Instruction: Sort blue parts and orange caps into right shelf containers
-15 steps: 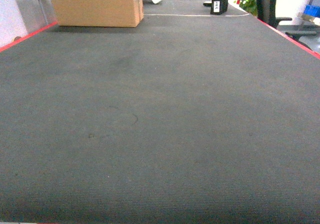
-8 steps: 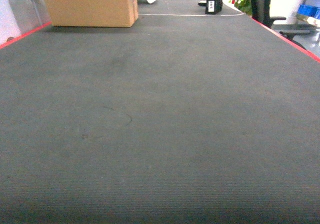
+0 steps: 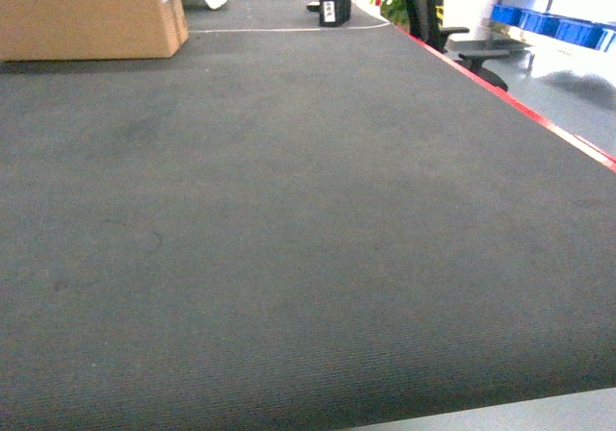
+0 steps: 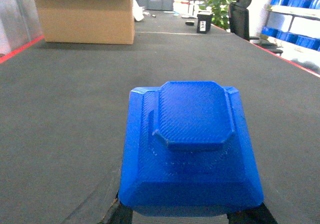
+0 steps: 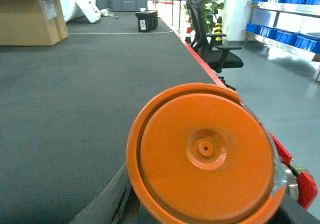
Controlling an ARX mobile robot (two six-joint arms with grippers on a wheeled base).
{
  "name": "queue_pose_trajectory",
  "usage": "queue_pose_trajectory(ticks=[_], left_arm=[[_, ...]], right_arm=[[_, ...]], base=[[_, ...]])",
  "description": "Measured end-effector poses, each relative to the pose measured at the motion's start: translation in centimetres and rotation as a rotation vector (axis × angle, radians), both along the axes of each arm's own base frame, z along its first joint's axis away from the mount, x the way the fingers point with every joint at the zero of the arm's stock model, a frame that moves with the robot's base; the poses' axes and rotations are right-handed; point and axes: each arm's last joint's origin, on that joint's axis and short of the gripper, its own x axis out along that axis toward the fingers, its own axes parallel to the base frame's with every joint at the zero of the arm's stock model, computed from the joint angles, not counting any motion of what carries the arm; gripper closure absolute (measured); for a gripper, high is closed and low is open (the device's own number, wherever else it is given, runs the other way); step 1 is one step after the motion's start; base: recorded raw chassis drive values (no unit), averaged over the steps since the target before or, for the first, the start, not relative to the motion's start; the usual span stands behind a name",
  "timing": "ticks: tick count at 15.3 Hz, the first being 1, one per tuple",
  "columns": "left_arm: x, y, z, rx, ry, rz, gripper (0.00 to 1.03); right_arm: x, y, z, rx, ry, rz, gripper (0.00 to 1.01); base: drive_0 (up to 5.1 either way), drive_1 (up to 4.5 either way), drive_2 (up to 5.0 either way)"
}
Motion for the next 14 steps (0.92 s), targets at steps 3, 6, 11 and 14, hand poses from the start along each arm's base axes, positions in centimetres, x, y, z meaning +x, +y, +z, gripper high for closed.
queue_pose_trajectory(ticks=[3,6,11,14], left_arm=[[0.00,0.00,0.00,0.000,0.000,0.000,0.62],[0.00,0.00,0.00,0.000,0.000,0.000,0.62],[0.00,0.00,0.00,0.000,0.000,0.000,0.62],[0.00,0.00,0.00,0.000,0.000,0.000,0.62]], right_arm=[[0.00,0.00,0.00,0.000,0.000,0.000,0.56],[0.00,0.00,0.00,0.000,0.000,0.000,0.56],[0.00,0.00,0.00,0.000,0.000,0.000,0.56],[0.00,0.00,0.00,0.000,0.000,0.000,0.56]], base=[[-1.9,-1.89,-1.9],[-1.9,-1.89,-1.9],[-1.5,-1.50,-1.5],[-1.5,-1.50,-1.5]])
